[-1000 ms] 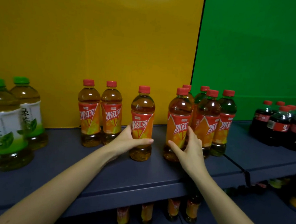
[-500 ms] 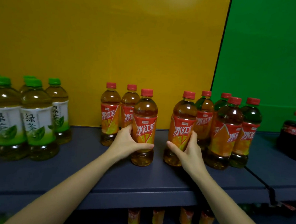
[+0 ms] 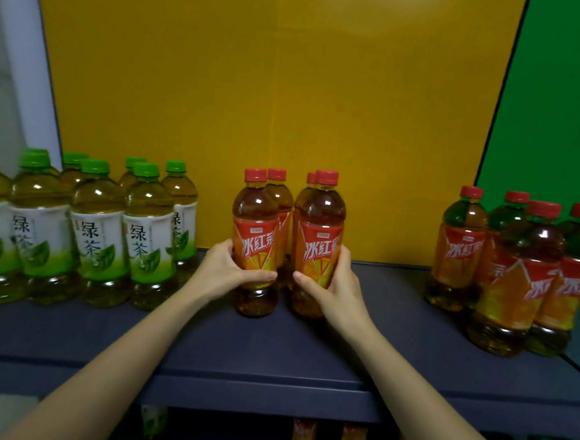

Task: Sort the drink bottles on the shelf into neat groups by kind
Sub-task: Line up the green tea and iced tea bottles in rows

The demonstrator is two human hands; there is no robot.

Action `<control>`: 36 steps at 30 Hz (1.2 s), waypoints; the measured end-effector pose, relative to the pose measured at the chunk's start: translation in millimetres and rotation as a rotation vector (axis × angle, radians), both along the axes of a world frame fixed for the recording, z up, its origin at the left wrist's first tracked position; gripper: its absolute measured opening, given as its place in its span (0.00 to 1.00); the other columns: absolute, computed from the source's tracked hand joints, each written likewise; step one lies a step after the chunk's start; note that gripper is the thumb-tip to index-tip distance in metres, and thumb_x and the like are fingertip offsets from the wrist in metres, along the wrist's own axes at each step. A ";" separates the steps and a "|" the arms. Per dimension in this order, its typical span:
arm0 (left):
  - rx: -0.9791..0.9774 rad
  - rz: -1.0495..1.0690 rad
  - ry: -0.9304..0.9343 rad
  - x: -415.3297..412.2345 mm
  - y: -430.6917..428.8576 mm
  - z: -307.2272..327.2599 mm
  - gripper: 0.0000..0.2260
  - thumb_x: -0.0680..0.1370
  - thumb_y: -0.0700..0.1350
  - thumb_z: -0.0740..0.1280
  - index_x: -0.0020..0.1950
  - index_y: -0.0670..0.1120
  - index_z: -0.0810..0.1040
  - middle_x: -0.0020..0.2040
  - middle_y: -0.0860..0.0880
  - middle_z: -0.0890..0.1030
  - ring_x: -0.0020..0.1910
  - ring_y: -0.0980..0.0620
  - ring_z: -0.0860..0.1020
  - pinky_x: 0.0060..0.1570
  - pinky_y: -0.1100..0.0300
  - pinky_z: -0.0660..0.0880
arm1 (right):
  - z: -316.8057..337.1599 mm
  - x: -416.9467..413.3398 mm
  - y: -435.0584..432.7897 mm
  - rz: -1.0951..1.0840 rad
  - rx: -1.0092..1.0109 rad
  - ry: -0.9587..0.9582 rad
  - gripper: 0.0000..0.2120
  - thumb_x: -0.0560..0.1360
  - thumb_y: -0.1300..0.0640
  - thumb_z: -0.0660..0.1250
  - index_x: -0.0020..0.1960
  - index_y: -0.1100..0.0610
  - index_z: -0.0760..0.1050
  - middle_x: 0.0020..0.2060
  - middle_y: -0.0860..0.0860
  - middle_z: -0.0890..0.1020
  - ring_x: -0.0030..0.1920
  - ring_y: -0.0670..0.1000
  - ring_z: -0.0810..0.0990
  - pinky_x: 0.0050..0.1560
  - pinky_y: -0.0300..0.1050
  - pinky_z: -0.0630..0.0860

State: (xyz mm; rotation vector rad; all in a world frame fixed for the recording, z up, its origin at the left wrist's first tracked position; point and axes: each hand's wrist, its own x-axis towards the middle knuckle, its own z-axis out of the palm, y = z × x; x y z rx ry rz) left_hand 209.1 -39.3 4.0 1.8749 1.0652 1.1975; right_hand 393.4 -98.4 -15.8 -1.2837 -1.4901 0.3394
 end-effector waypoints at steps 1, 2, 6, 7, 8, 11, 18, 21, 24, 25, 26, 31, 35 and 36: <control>-0.003 -0.008 0.011 -1.7 1.7 -0.4 0.29 0.61 0.46 0.80 0.57 0.49 0.72 0.50 0.54 0.79 0.49 0.58 0.78 0.48 0.63 0.75 | -0.6 -2.6 1.8 0.003 -0.003 -0.008 0.38 0.69 0.47 0.72 0.71 0.52 0.54 0.63 0.48 0.73 0.63 0.49 0.72 0.64 0.53 0.71; -0.003 -0.020 0.016 -2.3 2.7 -0.6 0.28 0.61 0.45 0.80 0.57 0.50 0.71 0.50 0.55 0.79 0.49 0.58 0.78 0.49 0.63 0.75 | -1.4 -4.7 3.5 0.006 -0.007 -0.013 0.38 0.69 0.48 0.72 0.71 0.52 0.54 0.63 0.48 0.72 0.64 0.49 0.72 0.64 0.53 0.71; 0.002 -0.074 0.029 0.3 5.1 -1.2 0.28 0.62 0.44 0.79 0.56 0.51 0.70 0.48 0.59 0.77 0.47 0.64 0.76 0.43 0.69 0.73 | -5.6 -8.3 8.3 0.004 -0.022 -0.007 0.38 0.69 0.48 0.72 0.71 0.52 0.55 0.63 0.49 0.73 0.63 0.49 0.72 0.64 0.52 0.71; 0.000 -0.086 0.035 0.4 7.6 -2.2 0.29 0.61 0.45 0.79 0.57 0.50 0.70 0.49 0.57 0.78 0.48 0.63 0.77 0.45 0.68 0.74 | -6.4 -7.8 9.1 -0.004 -0.024 -0.006 0.38 0.69 0.47 0.72 0.71 0.52 0.55 0.63 0.49 0.73 0.63 0.49 0.72 0.63 0.53 0.71; 0.000 -0.096 0.045 0.3 9.7 -3.1 0.30 0.60 0.46 0.80 0.58 0.50 0.71 0.51 0.55 0.79 0.50 0.61 0.78 0.47 0.65 0.76 | -7.0 -6.7 9.9 -0.016 -0.027 -0.005 0.39 0.68 0.47 0.73 0.71 0.52 0.55 0.63 0.49 0.73 0.62 0.49 0.73 0.63 0.53 0.71; -0.002 -0.121 0.063 1.1 14.2 -5.3 0.33 0.58 0.50 0.79 0.59 0.50 0.71 0.54 0.54 0.79 0.53 0.58 0.78 0.53 0.60 0.77 | -8.0 -2.6 9.6 -0.048 -0.017 -0.023 0.40 0.67 0.47 0.73 0.71 0.53 0.55 0.63 0.49 0.73 0.62 0.48 0.72 0.62 0.48 0.71; 0.047 -0.180 0.108 6.6 13.9 -10.5 0.33 0.62 0.52 0.77 0.63 0.53 0.66 0.58 0.54 0.76 0.57 0.58 0.75 0.56 0.62 0.74 | -10.2 -5.1 10.4 -0.033 -0.021 -0.069 0.41 0.69 0.46 0.72 0.72 0.52 0.52 0.64 0.48 0.70 0.63 0.47 0.70 0.62 0.47 0.71; 0.052 -0.166 0.142 6.7 12.3 -12.0 0.30 0.66 0.49 0.76 0.64 0.52 0.65 0.58 0.54 0.74 0.55 0.60 0.74 0.51 0.68 0.72 | -8.3 -5.6 8.3 -0.020 -0.039 -0.056 0.41 0.69 0.47 0.72 0.72 0.51 0.50 0.64 0.47 0.69 0.62 0.46 0.69 0.62 0.45 0.70; 0.101 -0.041 0.228 3.0 9.9 -11.7 0.34 0.65 0.54 0.75 0.66 0.48 0.66 0.60 0.51 0.73 0.58 0.56 0.72 0.56 0.60 0.72 | -4.5 -1.4 4.1 0.020 -0.086 -0.056 0.38 0.71 0.45 0.70 0.73 0.49 0.51 0.65 0.45 0.68 0.64 0.44 0.69 0.63 0.44 0.70; 0.134 0.014 0.218 1.4 7.1 -11.0 0.35 0.65 0.55 0.75 0.67 0.47 0.66 0.60 0.51 0.72 0.58 0.55 0.72 0.56 0.58 0.73 | -3.5 1.2 0.9 0.008 -0.099 -0.074 0.37 0.71 0.43 0.68 0.73 0.50 0.53 0.66 0.45 0.67 0.64 0.44 0.68 0.64 0.44 0.69; 0.197 0.074 0.177 -0.3 2.8 -9.6 0.35 0.66 0.55 0.75 0.67 0.45 0.66 0.58 0.50 0.71 0.57 0.54 0.72 0.55 0.58 0.73 | -2.1 4.5 -4.0 -0.021 -0.108 -0.101 0.34 0.72 0.43 0.66 0.72 0.50 0.55 0.65 0.45 0.67 0.64 0.43 0.68 0.64 0.44 0.69; 0.691 0.116 -0.025 -2.2 -30.1 6.8 0.12 0.74 0.49 0.68 0.53 0.46 0.73 0.46 0.51 0.74 0.46 0.54 0.75 0.45 0.59 0.75 | 12.1 38.7 -48.3 -0.270 0.107 -0.241 0.18 0.76 0.54 0.64 0.65 0.53 0.68 0.57 0.43 0.70 0.57 0.41 0.70 0.59 0.39 0.69; 0.769 -0.121 -0.002 33.4 -54.7 17.2 0.05 0.74 0.46 0.64 0.44 0.45 0.77 0.41 0.53 0.78 0.41 0.57 0.76 0.39 0.62 0.74 | 26.1 87.4 -89.3 -0.425 0.297 -0.215 0.12 0.75 0.62 0.64 0.58 0.55 0.72 0.53 0.48 0.74 0.54 0.45 0.74 0.56 0.44 0.74; 0.777 -0.165 0.006 46.8 -59.8 18.9 0.04 0.74 0.46 0.65 0.44 0.46 0.77 0.41 0.53 0.78 0.41 0.58 0.76 0.39 0.62 0.73 | 28.7 100.6 -97.1 -0.478 0.317 -0.208 0.12 0.75 0.63 0.64 0.58 0.55 0.72 0.53 0.48 0.74 0.54 0.46 0.74 0.57 0.46 0.74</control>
